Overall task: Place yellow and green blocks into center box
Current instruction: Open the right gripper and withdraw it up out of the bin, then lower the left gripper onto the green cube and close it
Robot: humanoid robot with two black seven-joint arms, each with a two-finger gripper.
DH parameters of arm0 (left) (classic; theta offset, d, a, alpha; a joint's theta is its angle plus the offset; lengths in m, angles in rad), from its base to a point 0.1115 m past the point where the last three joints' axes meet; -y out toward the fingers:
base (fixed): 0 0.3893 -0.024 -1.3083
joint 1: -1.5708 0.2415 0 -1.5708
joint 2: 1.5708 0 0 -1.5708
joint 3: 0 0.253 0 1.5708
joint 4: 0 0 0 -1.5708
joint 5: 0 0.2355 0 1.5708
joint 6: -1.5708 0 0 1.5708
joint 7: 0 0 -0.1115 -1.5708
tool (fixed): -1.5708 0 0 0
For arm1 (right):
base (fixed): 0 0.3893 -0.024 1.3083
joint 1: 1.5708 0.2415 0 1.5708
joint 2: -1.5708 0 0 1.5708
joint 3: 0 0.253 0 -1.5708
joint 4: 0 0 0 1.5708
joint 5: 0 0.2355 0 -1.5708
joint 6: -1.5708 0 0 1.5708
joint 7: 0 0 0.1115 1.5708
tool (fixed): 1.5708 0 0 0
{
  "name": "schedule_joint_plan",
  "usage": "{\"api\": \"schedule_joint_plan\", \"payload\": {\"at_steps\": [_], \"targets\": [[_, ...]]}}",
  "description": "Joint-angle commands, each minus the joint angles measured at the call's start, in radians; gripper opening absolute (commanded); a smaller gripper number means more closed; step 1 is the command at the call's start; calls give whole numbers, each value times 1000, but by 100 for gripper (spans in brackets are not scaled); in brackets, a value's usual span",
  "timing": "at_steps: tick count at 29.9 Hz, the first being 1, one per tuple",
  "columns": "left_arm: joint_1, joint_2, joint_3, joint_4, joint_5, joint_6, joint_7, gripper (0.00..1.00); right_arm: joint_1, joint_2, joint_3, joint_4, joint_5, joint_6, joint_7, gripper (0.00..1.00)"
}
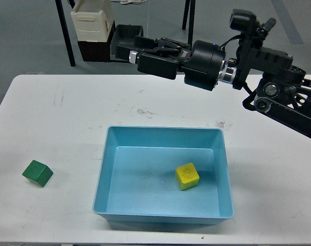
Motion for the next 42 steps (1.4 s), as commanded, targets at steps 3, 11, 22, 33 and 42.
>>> {"api": "schedule_joint_plan", "payload": {"at_steps": [3, 11, 22, 33, 42], "targets": [[-29, 100, 3, 4, 423, -15, -3, 99, -189, 1, 222, 20, 141, -34, 0, 96], [-52, 248, 29, -36, 644, -74, -3, 100, -496, 0, 512, 101, 193, -34, -41, 96], [-67, 495, 108, -232, 1048, -74, -3, 98, -855, 1, 736, 215, 195, -35, -31, 97], [-197, 713, 538, -300, 1411, -74, -3, 98, -987, 1, 820, 252, 196, -34, -28, 97], [-285, 733, 797, -272, 1709, -74, -3, 99, -1005, 12, 825, 252, 196, -35, -27, 97]]}}
